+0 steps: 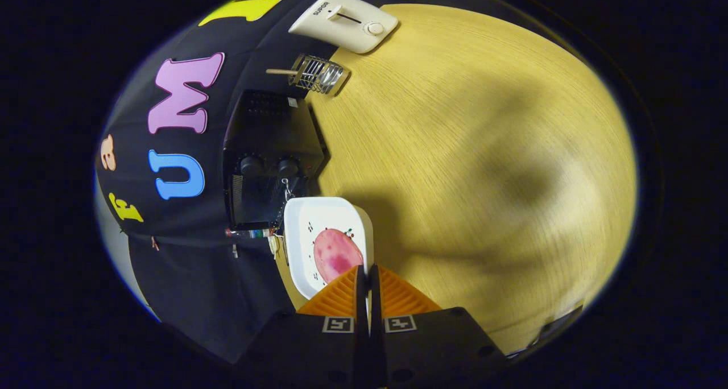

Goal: Open the toaster oven, put the food inside, and close the toaster oven door.

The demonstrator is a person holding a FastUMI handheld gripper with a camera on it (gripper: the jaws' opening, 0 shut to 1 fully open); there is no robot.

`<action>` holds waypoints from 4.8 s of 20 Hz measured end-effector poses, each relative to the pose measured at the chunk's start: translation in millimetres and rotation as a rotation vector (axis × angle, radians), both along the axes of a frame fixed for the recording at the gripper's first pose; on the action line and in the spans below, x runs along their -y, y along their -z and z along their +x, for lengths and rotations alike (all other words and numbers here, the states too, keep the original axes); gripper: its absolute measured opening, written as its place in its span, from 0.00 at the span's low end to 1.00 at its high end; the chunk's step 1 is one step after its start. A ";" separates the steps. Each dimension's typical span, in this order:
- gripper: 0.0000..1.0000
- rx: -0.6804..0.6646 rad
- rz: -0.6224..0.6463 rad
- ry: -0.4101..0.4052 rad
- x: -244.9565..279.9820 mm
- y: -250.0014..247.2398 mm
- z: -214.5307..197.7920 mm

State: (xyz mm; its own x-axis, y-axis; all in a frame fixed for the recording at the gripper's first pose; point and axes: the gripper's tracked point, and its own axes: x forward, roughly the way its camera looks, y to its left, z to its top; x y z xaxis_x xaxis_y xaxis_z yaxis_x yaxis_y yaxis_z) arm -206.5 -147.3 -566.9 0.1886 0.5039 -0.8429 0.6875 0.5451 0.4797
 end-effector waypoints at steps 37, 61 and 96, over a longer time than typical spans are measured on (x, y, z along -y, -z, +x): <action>0.05 -0.047 -0.238 0.860 -232.8 88.2 219.0; 0.49 0.047 -0.167 0.580 -257.4 -11.3 150.9; 0.99 0.142 -0.602 -0.652 -257.5 101.6 43.9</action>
State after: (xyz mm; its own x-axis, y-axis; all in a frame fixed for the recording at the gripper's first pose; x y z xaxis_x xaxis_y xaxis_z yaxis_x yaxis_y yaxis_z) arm -162.6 110.3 -668.5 0.1427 0.0275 -0.9894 0.1095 0.9930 0.0434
